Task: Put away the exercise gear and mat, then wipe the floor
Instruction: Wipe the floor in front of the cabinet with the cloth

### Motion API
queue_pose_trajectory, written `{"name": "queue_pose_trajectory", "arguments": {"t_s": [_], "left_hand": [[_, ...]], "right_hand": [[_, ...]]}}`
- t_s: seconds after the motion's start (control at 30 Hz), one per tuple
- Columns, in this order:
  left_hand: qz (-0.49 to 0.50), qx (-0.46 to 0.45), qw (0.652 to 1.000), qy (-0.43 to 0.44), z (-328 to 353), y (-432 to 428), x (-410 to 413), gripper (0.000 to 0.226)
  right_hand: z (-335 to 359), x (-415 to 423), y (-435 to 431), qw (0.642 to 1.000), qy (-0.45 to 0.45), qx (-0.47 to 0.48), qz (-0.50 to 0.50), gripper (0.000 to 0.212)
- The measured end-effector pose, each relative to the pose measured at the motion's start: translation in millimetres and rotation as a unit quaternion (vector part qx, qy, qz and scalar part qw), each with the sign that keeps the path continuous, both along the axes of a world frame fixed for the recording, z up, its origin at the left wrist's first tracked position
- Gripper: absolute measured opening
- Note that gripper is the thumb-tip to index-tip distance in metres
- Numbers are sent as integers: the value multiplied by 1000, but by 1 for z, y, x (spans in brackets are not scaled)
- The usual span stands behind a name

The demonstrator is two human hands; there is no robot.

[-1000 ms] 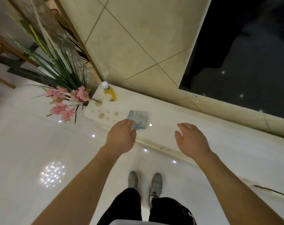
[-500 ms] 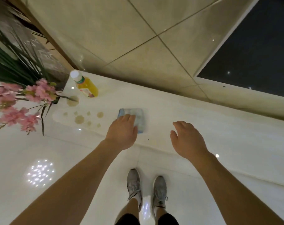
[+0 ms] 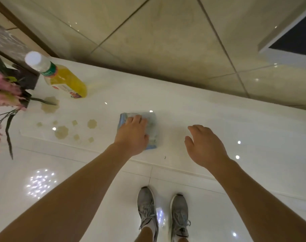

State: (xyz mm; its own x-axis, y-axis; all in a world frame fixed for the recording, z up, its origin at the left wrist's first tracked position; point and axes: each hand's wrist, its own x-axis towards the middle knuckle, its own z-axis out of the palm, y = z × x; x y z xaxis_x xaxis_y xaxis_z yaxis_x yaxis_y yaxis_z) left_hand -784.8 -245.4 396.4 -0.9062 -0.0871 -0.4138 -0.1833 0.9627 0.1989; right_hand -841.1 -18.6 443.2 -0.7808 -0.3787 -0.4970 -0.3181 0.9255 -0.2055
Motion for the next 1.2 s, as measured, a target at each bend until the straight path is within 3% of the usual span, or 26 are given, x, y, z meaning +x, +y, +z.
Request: {"name": "queue_pose_trajectory", "arguments": {"t_s": [0.17, 0.53, 1.2], "left_hand": [[-9, -19, 1000, 19, -19, -2, 0, 56], [31, 12, 998, 46, -16, 0, -1, 42], [92, -22, 979, 178, 83, 32, 77, 34]], "right_hand": [[-15, -3, 1, 1000, -4, -6, -14, 38], [-10, -5, 6, 1000, 3, -9, -21, 36], [60, 33, 34, 997, 31, -40, 50, 39]]}}
